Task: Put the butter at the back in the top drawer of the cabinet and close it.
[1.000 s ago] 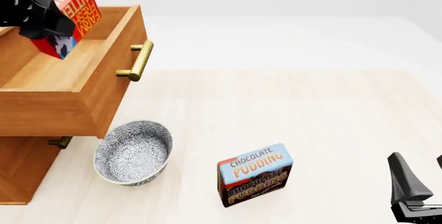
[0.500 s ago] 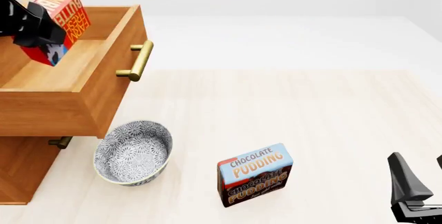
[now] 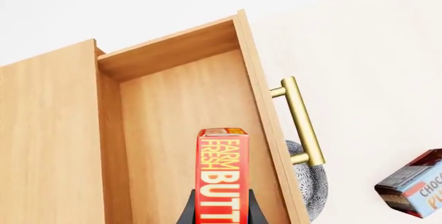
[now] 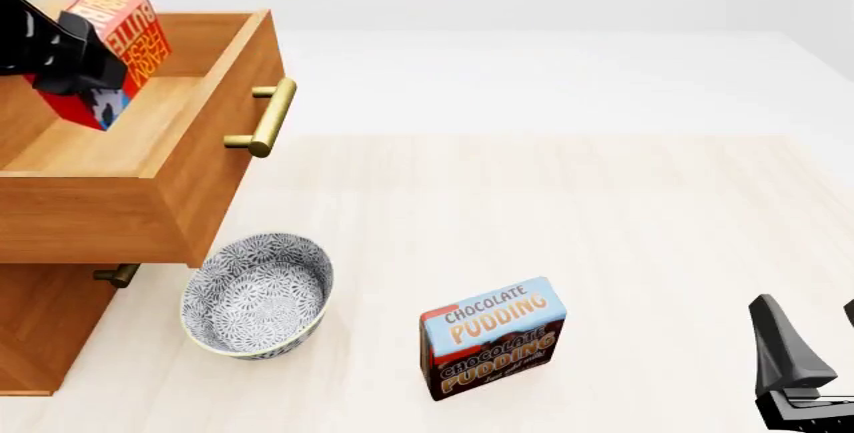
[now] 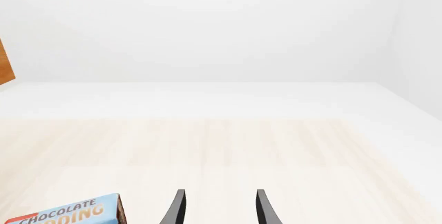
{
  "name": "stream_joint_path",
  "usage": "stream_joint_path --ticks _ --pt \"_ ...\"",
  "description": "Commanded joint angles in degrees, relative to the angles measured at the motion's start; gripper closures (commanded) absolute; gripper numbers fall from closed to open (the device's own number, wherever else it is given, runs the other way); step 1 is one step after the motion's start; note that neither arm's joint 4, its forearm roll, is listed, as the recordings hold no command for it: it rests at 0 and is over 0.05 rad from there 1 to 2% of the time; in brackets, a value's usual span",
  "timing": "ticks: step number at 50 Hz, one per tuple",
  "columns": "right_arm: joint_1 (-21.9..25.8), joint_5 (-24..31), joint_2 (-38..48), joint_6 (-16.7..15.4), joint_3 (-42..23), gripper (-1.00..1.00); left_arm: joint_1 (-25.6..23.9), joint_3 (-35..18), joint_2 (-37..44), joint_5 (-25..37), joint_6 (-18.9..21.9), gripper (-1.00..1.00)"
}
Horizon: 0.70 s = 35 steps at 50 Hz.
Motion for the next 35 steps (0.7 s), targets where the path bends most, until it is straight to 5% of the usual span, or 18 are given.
stream_joint_path --ticks 1,35 --pt "0.0 0.0 0.0 0.0 0.0 -1.0 1.05 0.06 -0.03 -1.34 0.83 1.0" --pt "0.0 0.0 0.0 0.0 0.0 -1.0 2.18 2.01 2.34 -3.68 -0.34 1.0"
